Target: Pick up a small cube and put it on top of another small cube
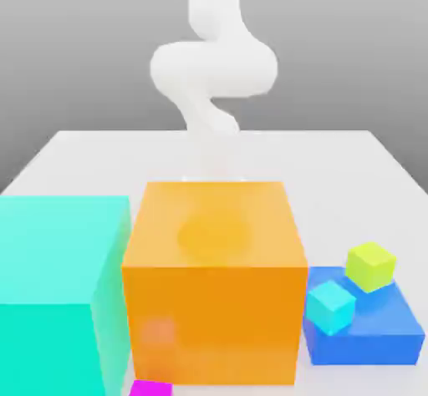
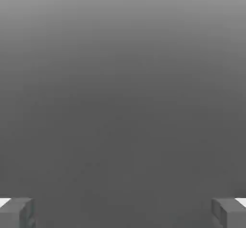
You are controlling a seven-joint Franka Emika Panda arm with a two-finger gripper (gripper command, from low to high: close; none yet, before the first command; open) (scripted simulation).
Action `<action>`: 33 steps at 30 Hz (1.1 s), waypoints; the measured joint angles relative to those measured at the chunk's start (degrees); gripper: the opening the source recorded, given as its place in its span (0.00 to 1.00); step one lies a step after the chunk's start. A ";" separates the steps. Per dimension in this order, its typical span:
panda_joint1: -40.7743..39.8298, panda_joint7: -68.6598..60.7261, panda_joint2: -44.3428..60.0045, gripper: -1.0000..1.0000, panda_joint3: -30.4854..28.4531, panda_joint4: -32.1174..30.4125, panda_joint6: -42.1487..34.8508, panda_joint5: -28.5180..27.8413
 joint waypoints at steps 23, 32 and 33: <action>15.64 -24.35 48.16 0.50 5.60 10.98 8.02 -0.20; 20.62 -29.84 67.06 0.50 8.25 15.30 10.98 -6.28; 21.27 -30.29 69.16 0.50 8.34 15.79 11.40 -7.05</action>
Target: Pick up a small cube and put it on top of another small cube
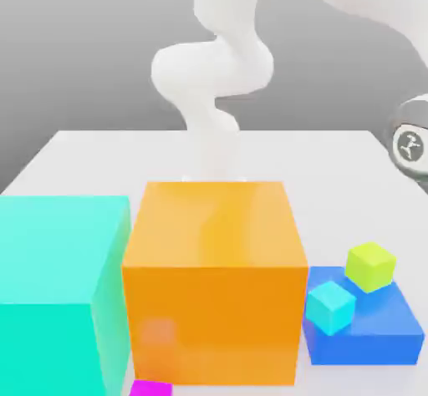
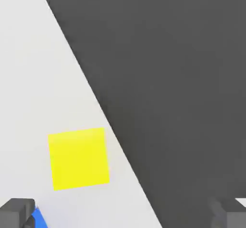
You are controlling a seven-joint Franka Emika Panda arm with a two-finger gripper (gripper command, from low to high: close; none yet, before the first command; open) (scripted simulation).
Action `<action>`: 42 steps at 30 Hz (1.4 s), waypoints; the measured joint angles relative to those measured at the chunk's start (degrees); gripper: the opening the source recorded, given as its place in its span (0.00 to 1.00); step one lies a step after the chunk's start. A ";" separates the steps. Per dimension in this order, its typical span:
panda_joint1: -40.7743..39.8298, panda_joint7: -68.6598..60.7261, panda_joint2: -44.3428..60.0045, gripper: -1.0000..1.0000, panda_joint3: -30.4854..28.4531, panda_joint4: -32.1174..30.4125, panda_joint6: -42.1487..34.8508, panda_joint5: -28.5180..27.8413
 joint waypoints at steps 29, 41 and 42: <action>-0.67 -17.94 -25.00 0.00 4.87 -22.86 -3.02 4.67; 1.66 -29.31 -32.61 1.00 4.85 -38.71 5.40 8.49; 1.66 -29.31 -32.61 1.00 4.85 -38.71 5.40 8.49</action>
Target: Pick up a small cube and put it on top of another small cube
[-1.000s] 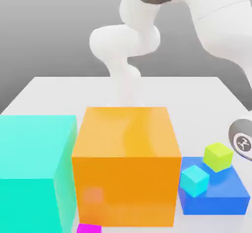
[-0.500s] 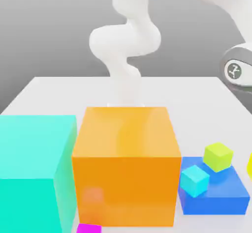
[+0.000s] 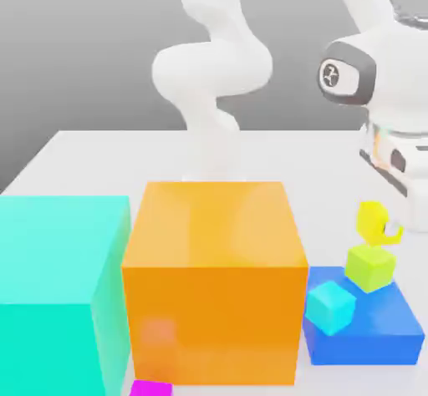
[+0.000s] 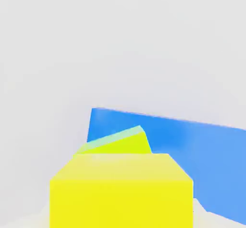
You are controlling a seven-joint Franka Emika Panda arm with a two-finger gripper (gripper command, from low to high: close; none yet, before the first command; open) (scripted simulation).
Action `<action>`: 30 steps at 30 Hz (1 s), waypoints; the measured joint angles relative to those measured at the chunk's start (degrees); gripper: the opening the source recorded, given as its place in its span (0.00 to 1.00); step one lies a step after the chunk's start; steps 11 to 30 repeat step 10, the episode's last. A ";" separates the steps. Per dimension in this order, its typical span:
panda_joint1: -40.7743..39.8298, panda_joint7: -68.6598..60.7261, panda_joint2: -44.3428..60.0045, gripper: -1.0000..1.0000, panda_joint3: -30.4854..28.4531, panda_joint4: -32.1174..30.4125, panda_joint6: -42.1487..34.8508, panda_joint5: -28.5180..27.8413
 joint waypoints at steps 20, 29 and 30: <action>0.88 -1.38 -6.68 1.00 -0.70 1.27 -7.75 1.82; 0.88 -1.38 -6.68 1.00 -0.70 1.27 -7.75 1.82; 0.88 -1.38 -6.68 1.00 -0.70 1.27 -7.75 1.82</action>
